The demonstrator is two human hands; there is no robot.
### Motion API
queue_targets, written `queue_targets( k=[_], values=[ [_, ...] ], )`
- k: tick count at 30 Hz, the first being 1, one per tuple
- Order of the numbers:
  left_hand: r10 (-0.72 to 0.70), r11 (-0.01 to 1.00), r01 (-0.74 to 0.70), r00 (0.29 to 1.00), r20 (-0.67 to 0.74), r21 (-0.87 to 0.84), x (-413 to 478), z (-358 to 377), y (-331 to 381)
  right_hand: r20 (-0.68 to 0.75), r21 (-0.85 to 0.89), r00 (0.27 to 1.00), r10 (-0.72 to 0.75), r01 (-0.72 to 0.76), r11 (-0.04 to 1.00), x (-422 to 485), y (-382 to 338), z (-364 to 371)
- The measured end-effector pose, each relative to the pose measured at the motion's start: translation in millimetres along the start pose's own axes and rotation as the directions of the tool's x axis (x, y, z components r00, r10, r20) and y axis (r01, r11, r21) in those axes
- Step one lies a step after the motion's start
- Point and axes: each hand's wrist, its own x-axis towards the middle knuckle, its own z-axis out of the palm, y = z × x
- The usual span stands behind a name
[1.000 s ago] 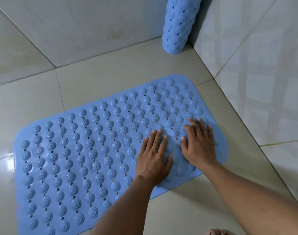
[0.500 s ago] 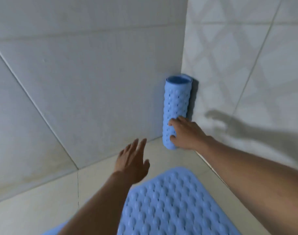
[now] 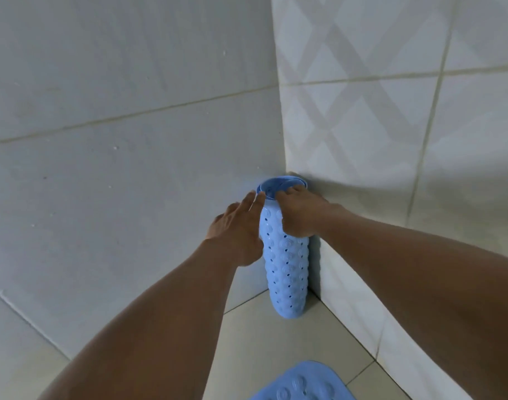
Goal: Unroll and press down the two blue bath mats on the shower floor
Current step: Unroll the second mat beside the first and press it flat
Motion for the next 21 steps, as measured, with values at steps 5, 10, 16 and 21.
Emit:
queue_targets(
  k=[5, 10, 16, 21],
  values=[
    [-0.003, 1.0, 0.003, 1.0, -0.006, 0.001, 10.4, 8.3, 17.9, -0.021, 0.052, 0.997, -0.075, 0.076, 0.996, -8.8, 12.1, 5.4],
    [0.029, 0.999, -0.026, 0.99, -0.14, 0.024, -6.3, 4.7, 28.0, -0.036, 0.041, 0.994, -0.107, 0.109, 0.993, -37.6, 12.5, 7.1],
    [0.107, 0.974, -0.077, 0.985, -0.137, 0.211, -52.5, -7.6, 31.3, -0.027, 0.007, 0.981, -0.191, 0.191, 0.982, -96.7, 0.1, 8.8],
    [0.08, 0.961, -0.032, 0.983, -0.164, 0.276, -104.8, -21.1, 16.3, -0.192, -0.062, 0.909, -0.369, 0.364, 0.929, -130.3, -27.6, -7.7]
  ],
)
